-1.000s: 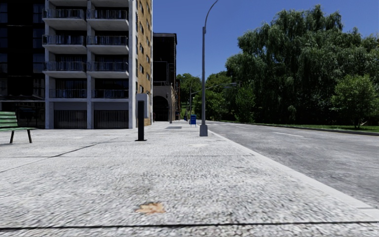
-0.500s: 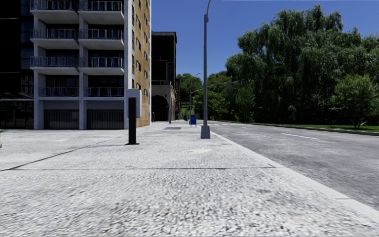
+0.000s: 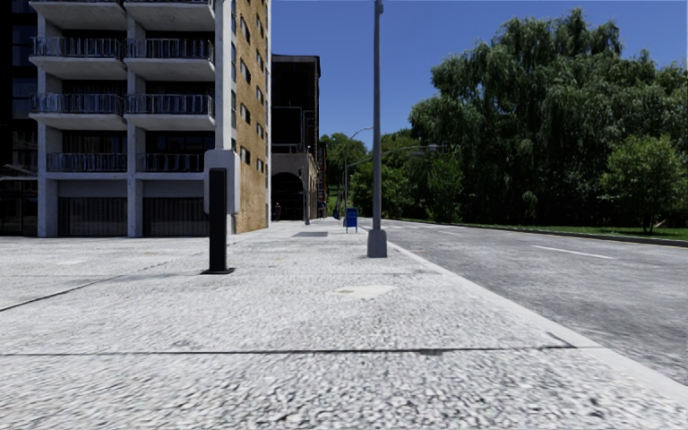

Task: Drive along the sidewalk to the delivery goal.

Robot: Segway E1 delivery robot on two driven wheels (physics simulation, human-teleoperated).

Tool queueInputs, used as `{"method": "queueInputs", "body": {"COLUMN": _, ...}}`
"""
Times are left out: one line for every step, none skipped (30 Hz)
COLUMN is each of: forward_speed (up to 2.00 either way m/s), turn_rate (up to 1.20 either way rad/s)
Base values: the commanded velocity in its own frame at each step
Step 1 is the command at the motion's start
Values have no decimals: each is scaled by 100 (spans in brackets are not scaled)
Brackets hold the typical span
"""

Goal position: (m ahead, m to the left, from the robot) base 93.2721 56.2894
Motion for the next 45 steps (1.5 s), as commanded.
{"method": "queueInputs", "body": {"forward_speed": 200, "turn_rate": 0}}
{"method": "queueInputs", "body": {"forward_speed": 200, "turn_rate": 0}}
{"method": "queueInputs", "body": {"forward_speed": 200, "turn_rate": 0}}
{"method": "queueInputs", "body": {"forward_speed": 200, "turn_rate": 0}}
{"method": "queueInputs", "body": {"forward_speed": 200, "turn_rate": 0}}
{"method": "queueInputs", "body": {"forward_speed": 200, "turn_rate": 0}}
{"method": "queueInputs", "body": {"forward_speed": 200, "turn_rate": 0}}
{"method": "queueInputs", "body": {"forward_speed": 200, "turn_rate": 0}}
{"method": "queueInputs", "body": {"forward_speed": 200, "turn_rate": 0}}
{"method": "queueInputs", "body": {"forward_speed": 200, "turn_rate": 0}}
{"method": "queueInputs", "body": {"forward_speed": 200, "turn_rate": 0}}
{"method": "queueInputs", "body": {"forward_speed": 200, "turn_rate": 0}}
{"method": "queueInputs", "body": {"forward_speed": 200, "turn_rate": 0}}
{"method": "queueInputs", "body": {"forward_speed": 200, "turn_rate": 0}}
{"method": "queueInputs", "body": {"forward_speed": 200, "turn_rate": 0}}
{"method": "queueInputs", "body": {"forward_speed": 200, "turn_rate": 0}}
{"method": "queueInputs", "body": {"forward_speed": 200, "turn_rate": 0}}
{"method": "queueInputs", "body": {"forward_speed": 200, "turn_rate": 0}}
{"method": "queueInputs", "body": {"forward_speed": 200, "turn_rate": 0}}
{"method": "queueInputs", "body": {"forward_speed": 200, "turn_rate": 0}}
{"method": "queueInputs", "body": {"forward_speed": 200, "turn_rate": 0}}
{"method": "queueInputs", "body": {"forward_speed": 200, "turn_rate": 0}}
{"method": "queueInputs", "body": {"forward_speed": 200, "turn_rate": 0}}
{"method": "queueInputs", "body": {"forward_speed": 200, "turn_rate": 0}}
{"method": "queueInputs", "body": {"forward_speed": 200, "turn_rate": 0}}
{"method": "queueInputs", "body": {"forward_speed": 200, "turn_rate": 0}}
{"method": "queueInputs", "body": {"forward_speed": 200, "turn_rate": 0}}
{"method": "queueInputs", "body": {"forward_speed": 200, "turn_rate": 0}}
{"method": "queueInputs", "body": {"forward_speed": 200, "turn_rate": 0}}
{"method": "queueInputs", "body": {"forward_speed": 200, "turn_rate": 0}}
{"method": "queueInputs", "body": {"forward_speed": 200, "turn_rate": 0}}
{"method": "queueInputs", "body": {"forward_speed": 200, "turn_rate": 0}}
{"method": "queueInputs", "body": {"forward_speed": 200, "turn_rate": 0}}
{"method": "queueInputs", "body": {"forward_speed": 200, "turn_rate": 0}}
{"method": "queueInputs", "body": {"forward_speed": 200, "turn_rate": 0}}
{"method": "queueInputs", "body": {"forward_speed": 200, "turn_rate": 0}}
{"method": "queueInputs", "body": {"forward_speed": 200, "turn_rate": 0}}
{"method": "queueInputs", "body": {"forward_speed": 200, "turn_rate": 0}}
{"method": "queueInputs", "body": {"forward_speed": 200, "turn_rate": 10}}
{"method": "queueInputs", "body": {"forward_speed": 200, "turn_rate": 56}}
{"method": "queueInputs", "body": {"forward_speed": 200, "turn_rate": 74}}
{"method": "queueInputs", "body": {"forward_speed": 200, "turn_rate": 74}}
{"method": "queueInputs", "body": {"forward_speed": 200, "turn_rate": 102}}
{"method": "queueInputs", "body": {"forward_speed": 200, "turn_rate": 115}}
{"method": "queueInputs", "body": {"forward_speed": 200, "turn_rate": 118}}
